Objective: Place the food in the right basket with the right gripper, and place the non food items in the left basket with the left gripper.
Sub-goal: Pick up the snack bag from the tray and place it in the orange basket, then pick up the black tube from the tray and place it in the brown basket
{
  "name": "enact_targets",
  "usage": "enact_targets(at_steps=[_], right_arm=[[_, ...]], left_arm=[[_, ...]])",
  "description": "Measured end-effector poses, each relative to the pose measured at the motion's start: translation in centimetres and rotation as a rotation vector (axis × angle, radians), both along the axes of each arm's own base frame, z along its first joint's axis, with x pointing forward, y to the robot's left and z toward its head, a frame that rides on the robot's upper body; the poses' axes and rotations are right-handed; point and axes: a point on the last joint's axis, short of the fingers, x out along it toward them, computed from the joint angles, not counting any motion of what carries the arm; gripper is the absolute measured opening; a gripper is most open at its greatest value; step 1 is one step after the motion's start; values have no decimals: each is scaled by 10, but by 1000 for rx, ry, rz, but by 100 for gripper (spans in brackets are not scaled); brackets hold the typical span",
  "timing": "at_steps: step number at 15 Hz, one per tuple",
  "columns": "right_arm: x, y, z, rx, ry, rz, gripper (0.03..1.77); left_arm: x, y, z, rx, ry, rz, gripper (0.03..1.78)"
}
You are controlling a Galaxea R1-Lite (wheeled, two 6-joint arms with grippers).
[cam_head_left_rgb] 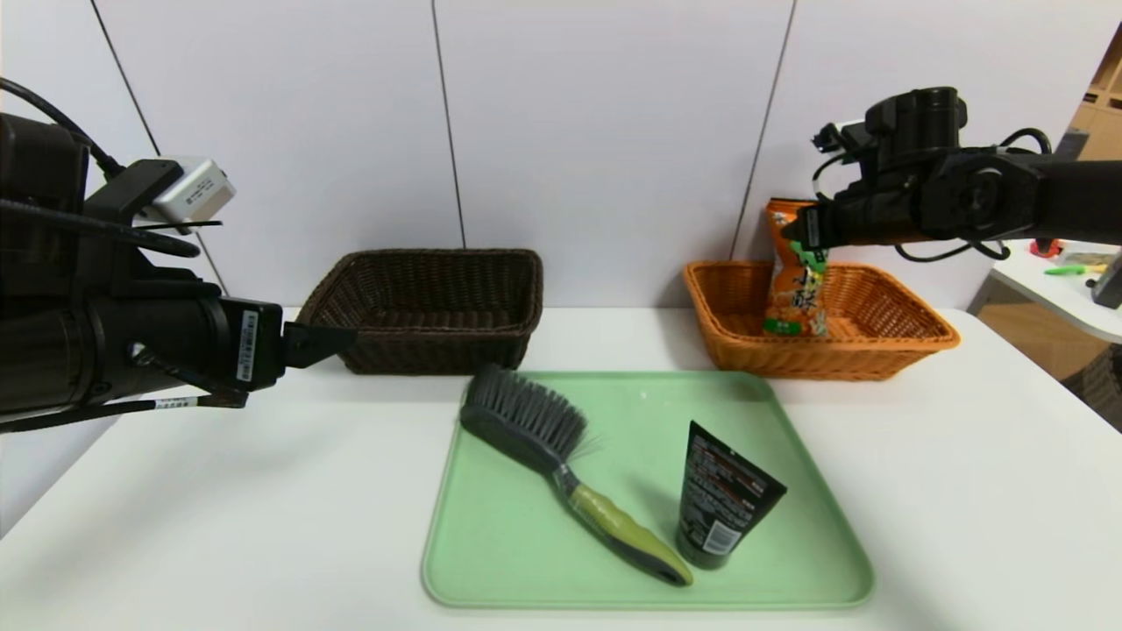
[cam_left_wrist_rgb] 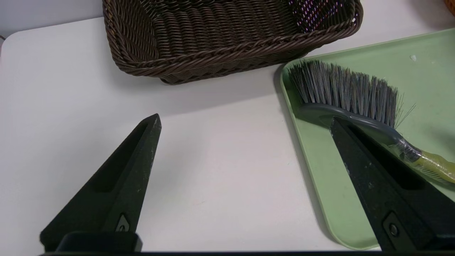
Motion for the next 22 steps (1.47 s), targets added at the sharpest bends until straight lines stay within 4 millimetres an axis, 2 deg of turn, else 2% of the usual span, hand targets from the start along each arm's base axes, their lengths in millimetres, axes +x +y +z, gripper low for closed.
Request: enact_targets(at_steps=[3,6,9,12,14,19,22], right_arm=[[-12,-2,10,5,-11,-13,142],[-41,-6,19,-3,7,-14,151],[-87,-8,38,-14,-9,5,158],[-146,-8,62,5,-68,58,162],[-186,-10,70,20,-101,79,164],[-270,-16,75,81,-185,171,167],[-301,-20,71,97,-225,170,168]], left_arm=[[-1,-2,1,0,-5,-9,169],[-6,-12,4,20,-27,-13,169],[-11,-25,8,16,-46,-71,169],[-15,-43,7,-3,-62,-163,169],[-18,-57,0,-6,-46,-237,169],[-10,-100,-16,-38,-41,-357,169],[-8,-123,-33,-31,12,-438,169]])
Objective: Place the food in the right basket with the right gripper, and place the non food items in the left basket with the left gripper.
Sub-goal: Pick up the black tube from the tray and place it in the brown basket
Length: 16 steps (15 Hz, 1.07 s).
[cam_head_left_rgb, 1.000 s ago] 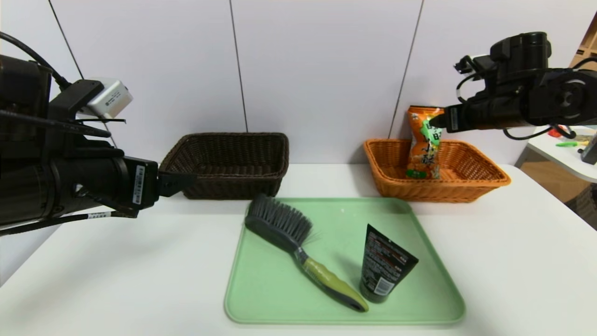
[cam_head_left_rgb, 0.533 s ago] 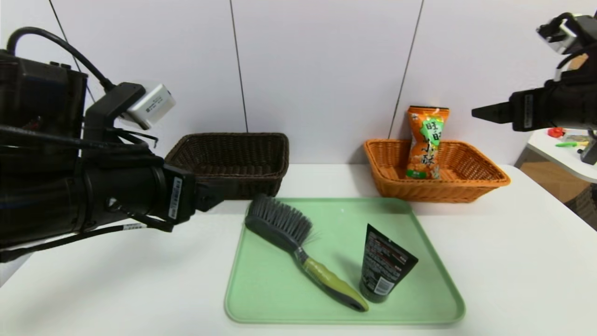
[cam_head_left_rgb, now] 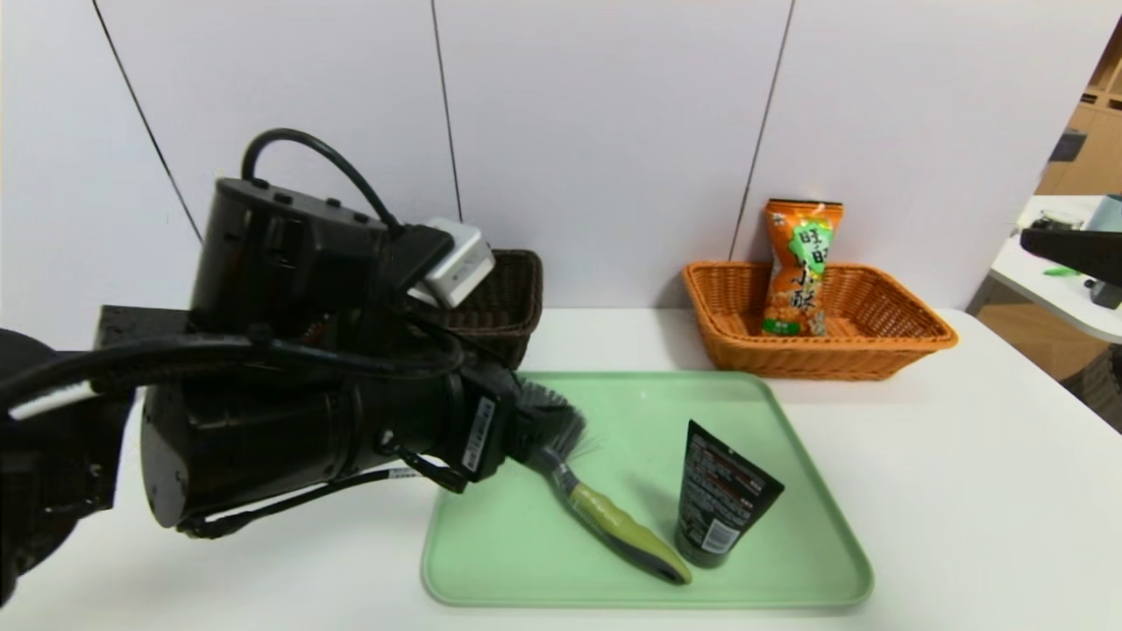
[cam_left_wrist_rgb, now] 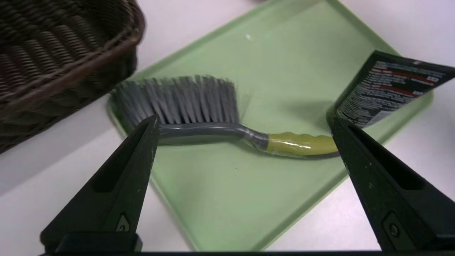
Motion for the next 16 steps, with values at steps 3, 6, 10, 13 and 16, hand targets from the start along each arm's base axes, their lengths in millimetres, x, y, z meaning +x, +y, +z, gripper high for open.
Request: enact_targets(at_steps=[3,6,10,13,16], right_arm=[[-24,-4,2,27,-46,-37,169],[-36,-6,5,49,-79,-54,169],[-45,-7,6,63,-100,-54,169],[-49,-7,5,88,-105,-54,169],[-53,-7,5,92,-112,-54,169]], left_arm=[[6,-22,-13,-51,15,-100,169],[6,-31,-31,-107,54,-258,169],[13,-38,-50,-210,19,-477,169],[28,-49,-68,-248,-30,-543,169],[50,-63,-85,-268,-54,-552,169]])
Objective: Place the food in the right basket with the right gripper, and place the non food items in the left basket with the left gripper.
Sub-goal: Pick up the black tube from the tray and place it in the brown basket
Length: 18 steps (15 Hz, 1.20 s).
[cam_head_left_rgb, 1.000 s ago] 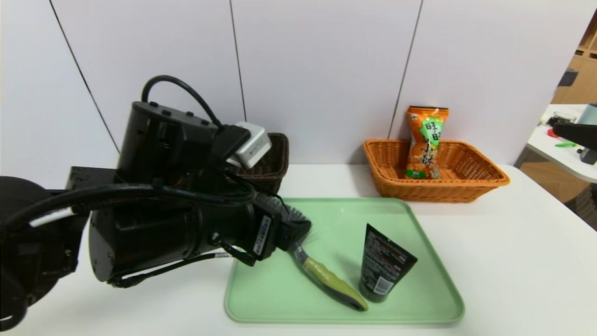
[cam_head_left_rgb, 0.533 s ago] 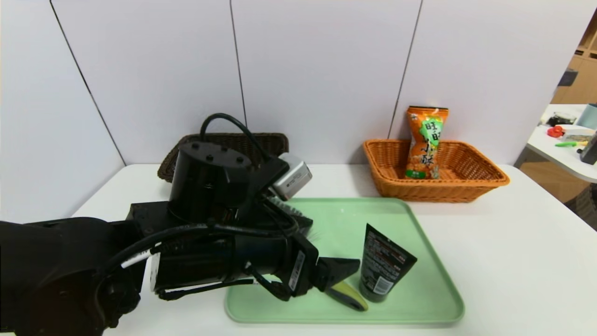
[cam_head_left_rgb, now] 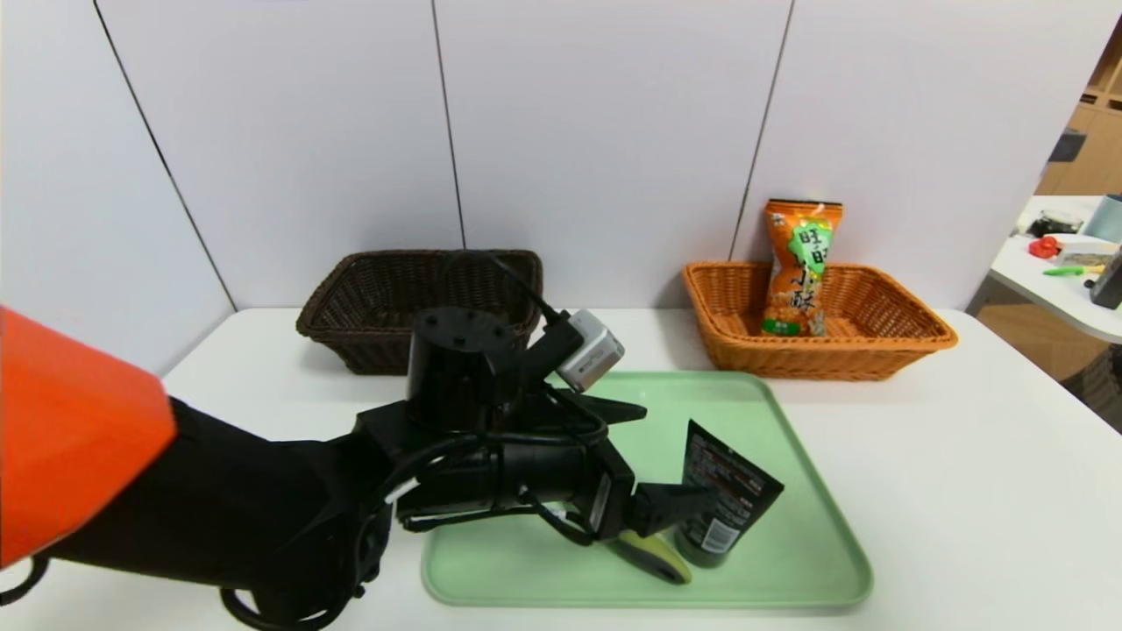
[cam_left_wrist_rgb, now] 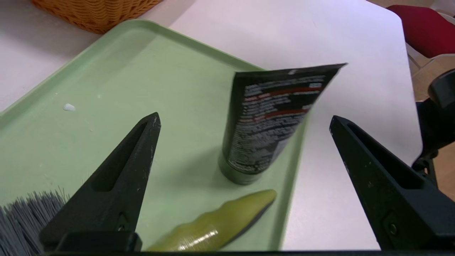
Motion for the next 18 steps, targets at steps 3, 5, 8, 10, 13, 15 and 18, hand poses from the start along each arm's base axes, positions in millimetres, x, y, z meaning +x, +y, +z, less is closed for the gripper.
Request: enact_targets(at_steps=[3,5,8,10,13,15,18], right_arm=[[-1,0,-1,-1,1,2,169],[-1,0,-3,-1,8,2,169],[1,0,-6,-2,20,2,169],[3,0,-8,-3,31,2,169],[4,1,-13,-5,50,2,169],[5,0,-14,-5,51,0,169],[5,0,-16,-6,58,0,169]], left_arm=[[21,-7,-17,1,20,-18,169],[25,-9,-26,16,51,-47,169],[24,-8,-33,40,88,-73,169],[24,-8,-33,32,90,-99,169],[23,-11,-31,21,95,-129,169],[19,-16,-29,13,96,-149,169],[13,-26,-25,-1,92,-198,169]])
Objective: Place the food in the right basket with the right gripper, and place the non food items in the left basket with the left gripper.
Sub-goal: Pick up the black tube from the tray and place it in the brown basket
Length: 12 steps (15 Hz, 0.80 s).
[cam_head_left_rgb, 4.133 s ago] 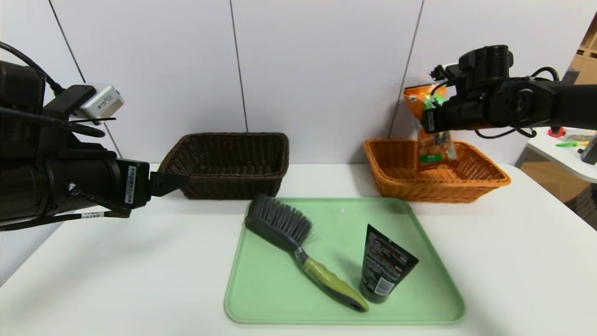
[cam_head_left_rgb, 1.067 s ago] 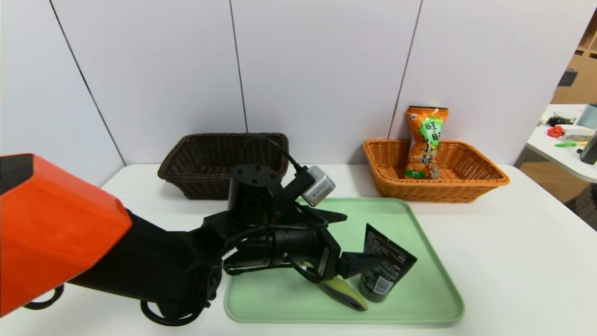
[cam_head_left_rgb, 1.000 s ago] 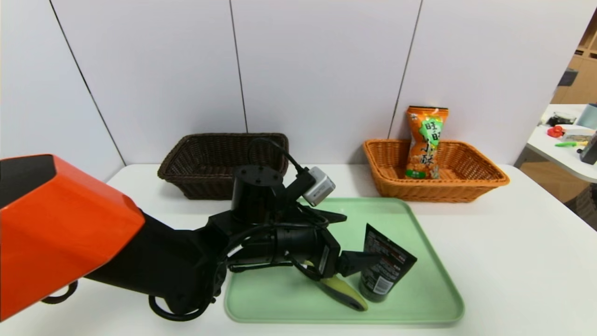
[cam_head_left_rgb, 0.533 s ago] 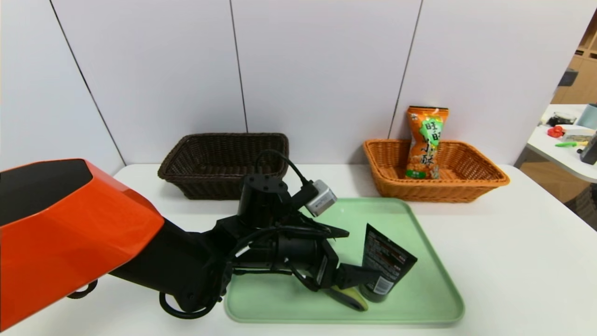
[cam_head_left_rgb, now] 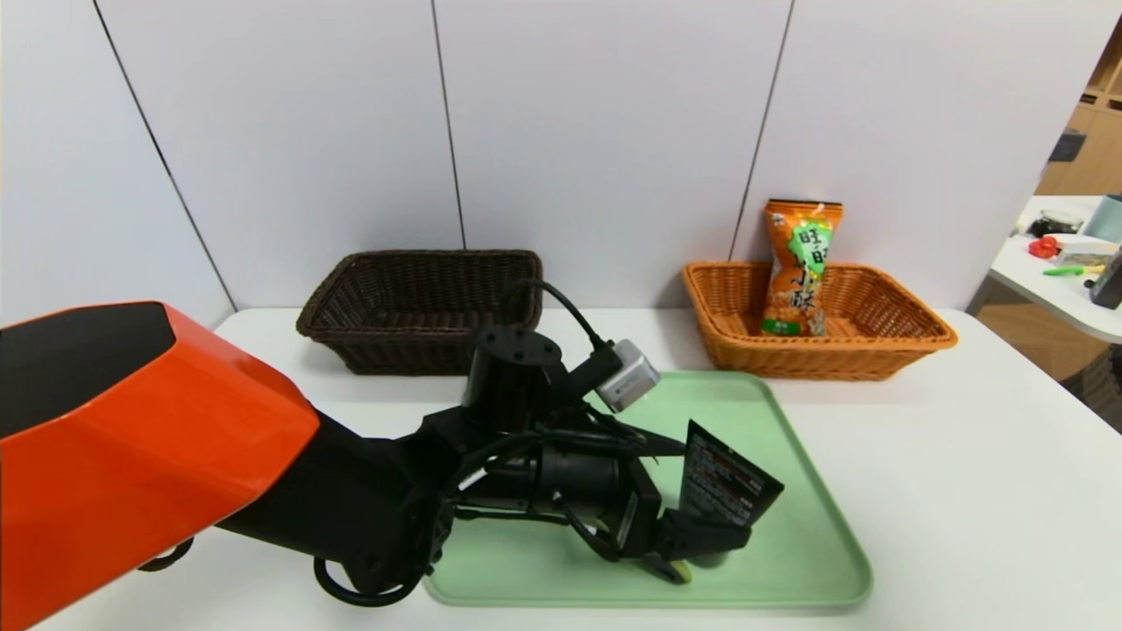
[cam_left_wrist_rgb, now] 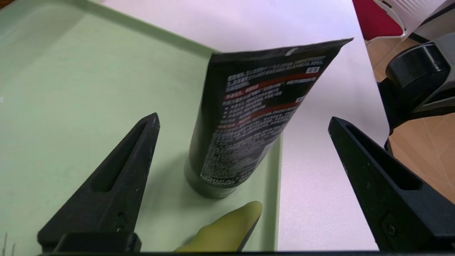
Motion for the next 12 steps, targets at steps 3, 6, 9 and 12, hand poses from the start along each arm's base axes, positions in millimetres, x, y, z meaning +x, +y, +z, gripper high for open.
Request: enact_targets(at_steps=[3,6,9,12], right_arm=[[0,0,-1,1,4,0,169],[0,0,-1,0,3,-1,169],[0,0,-1,0,2,0,169],[1,0,-1,0,4,1,169]], left_arm=[[-6,-15,4,-38,-1,-62,169],[-8,-29,2,-110,-7,-89,136],[-6,-38,-3,-164,2,-88,95],[-6,-39,-12,-148,19,-86,35]])
